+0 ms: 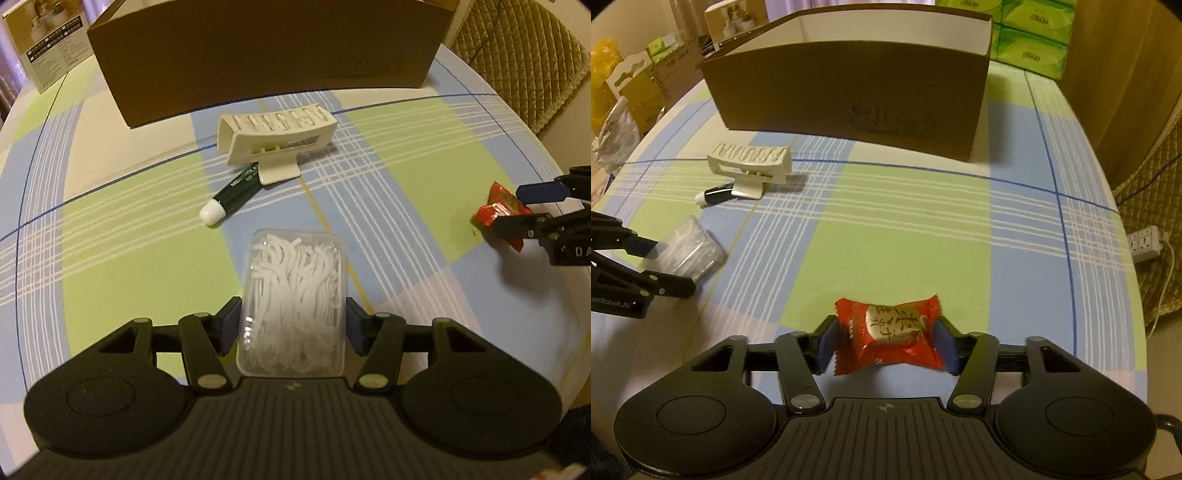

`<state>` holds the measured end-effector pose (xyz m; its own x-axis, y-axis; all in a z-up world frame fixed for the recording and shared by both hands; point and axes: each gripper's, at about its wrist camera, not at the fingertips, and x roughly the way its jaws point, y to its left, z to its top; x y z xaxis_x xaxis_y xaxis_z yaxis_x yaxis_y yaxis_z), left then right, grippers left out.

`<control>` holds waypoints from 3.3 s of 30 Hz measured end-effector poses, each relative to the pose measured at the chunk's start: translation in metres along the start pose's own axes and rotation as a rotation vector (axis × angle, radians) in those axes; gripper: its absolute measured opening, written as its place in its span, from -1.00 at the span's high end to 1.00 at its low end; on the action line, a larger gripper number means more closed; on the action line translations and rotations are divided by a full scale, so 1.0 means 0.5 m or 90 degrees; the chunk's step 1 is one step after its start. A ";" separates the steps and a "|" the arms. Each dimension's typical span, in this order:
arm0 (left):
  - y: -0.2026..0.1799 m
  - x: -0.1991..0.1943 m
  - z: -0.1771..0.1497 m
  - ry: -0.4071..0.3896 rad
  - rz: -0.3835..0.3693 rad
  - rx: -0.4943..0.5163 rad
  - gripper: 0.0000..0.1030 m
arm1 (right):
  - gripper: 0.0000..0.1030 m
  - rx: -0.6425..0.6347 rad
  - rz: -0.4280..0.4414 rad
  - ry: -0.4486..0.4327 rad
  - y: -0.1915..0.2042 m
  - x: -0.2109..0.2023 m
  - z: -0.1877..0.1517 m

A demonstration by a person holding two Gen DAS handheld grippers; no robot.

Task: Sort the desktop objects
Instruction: 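Lift the candy packet and floss box with both tools, then carry the candy packet and floss box over the brown box with both tools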

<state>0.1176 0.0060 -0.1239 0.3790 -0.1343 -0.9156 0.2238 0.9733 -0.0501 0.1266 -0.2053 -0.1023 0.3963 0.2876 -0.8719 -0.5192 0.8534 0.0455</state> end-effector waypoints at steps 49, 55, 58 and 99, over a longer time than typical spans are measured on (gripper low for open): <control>0.027 -0.107 0.004 -0.097 0.009 -0.059 -0.04 | 0.45 0.010 0.082 -0.057 0.072 -0.059 0.033; 0.029 -0.127 0.021 -0.116 0.004 -0.061 -0.04 | 0.45 0.012 0.108 -0.067 0.081 -0.068 0.053; 0.031 -0.135 0.033 -0.124 0.003 -0.062 -0.04 | 0.45 0.011 0.116 -0.071 0.082 -0.069 0.065; 0.203 0.054 0.596 -0.156 0.001 -0.074 -0.04 | 0.45 -0.001 0.089 -0.120 -0.044 0.180 0.586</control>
<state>0.4184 0.0456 -0.0348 0.5881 -0.1606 -0.7927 0.1241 0.9864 -0.1077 0.3953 -0.0710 -0.0390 0.4549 0.4794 -0.7505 -0.5797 0.7992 0.1591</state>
